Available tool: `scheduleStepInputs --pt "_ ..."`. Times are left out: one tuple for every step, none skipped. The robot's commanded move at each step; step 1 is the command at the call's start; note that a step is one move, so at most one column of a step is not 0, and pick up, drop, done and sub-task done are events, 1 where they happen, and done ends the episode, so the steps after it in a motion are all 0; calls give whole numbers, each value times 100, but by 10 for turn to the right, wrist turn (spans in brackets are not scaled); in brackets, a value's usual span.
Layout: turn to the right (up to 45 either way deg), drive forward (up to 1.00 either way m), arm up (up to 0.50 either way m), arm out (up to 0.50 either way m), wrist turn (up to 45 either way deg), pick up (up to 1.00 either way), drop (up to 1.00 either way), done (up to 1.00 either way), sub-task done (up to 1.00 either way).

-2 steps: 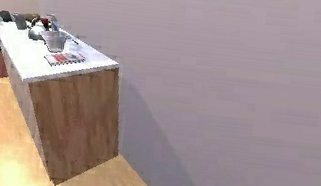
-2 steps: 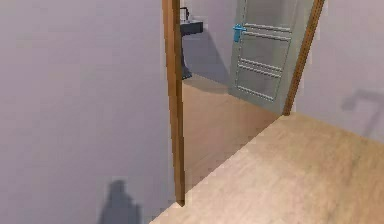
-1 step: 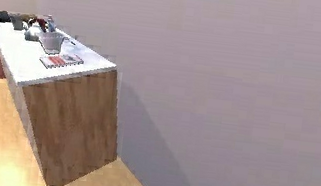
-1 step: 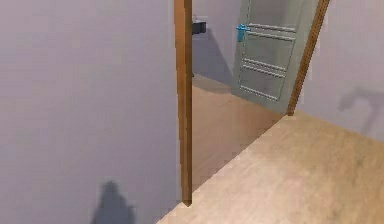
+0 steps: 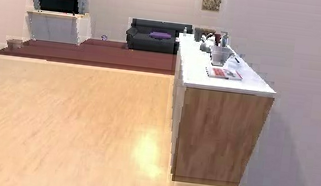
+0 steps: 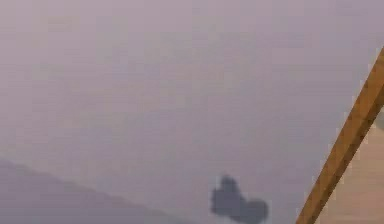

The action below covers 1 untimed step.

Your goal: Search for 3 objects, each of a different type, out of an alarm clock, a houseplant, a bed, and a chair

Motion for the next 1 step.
scheduleStepInputs --pt "-180 0 0 0 0 0 0 0 0"
